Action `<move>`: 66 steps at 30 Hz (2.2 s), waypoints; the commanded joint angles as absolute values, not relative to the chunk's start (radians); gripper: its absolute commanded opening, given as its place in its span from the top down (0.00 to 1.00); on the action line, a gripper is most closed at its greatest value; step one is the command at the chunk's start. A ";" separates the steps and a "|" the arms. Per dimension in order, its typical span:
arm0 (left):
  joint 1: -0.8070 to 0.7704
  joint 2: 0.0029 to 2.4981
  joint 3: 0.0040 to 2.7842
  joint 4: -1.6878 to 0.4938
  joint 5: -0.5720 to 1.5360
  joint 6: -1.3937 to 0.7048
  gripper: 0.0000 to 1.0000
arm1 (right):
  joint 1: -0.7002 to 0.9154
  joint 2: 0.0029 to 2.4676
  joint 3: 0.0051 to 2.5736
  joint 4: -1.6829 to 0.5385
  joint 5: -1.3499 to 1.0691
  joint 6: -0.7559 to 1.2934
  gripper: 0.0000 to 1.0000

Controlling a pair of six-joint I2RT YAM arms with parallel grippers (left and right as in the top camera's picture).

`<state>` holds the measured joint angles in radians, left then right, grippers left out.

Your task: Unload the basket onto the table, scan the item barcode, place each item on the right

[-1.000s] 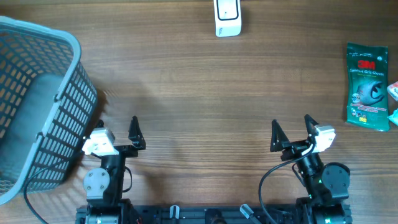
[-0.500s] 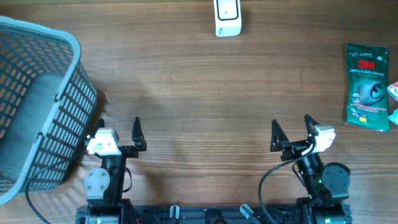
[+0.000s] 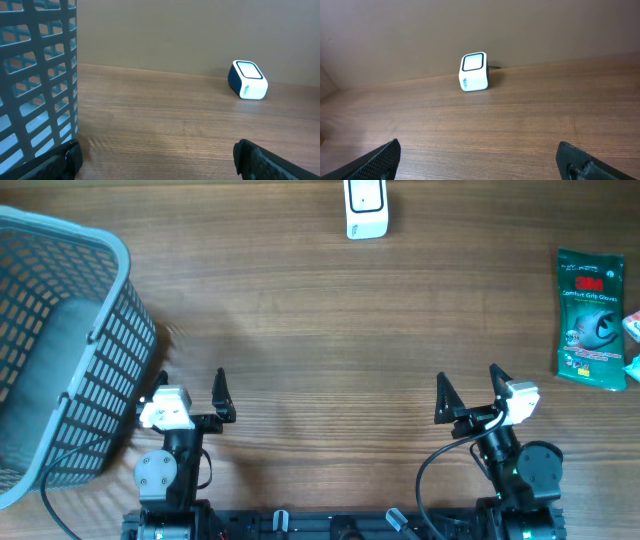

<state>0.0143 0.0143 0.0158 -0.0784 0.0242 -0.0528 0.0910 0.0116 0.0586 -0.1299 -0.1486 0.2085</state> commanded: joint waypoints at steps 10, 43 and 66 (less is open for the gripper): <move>0.012 0.007 0.006 -0.076 0.036 -0.033 0.00 | 0.083 0.003 0.059 -0.125 -0.113 0.071 0.00; 0.012 0.007 0.006 -0.076 0.036 -0.033 0.00 | 0.060 0.007 0.059 -0.123 -0.112 0.107 0.01; 0.012 0.007 0.006 -0.076 0.036 -0.033 0.00 | 0.060 0.007 0.059 -0.123 -0.112 0.107 0.00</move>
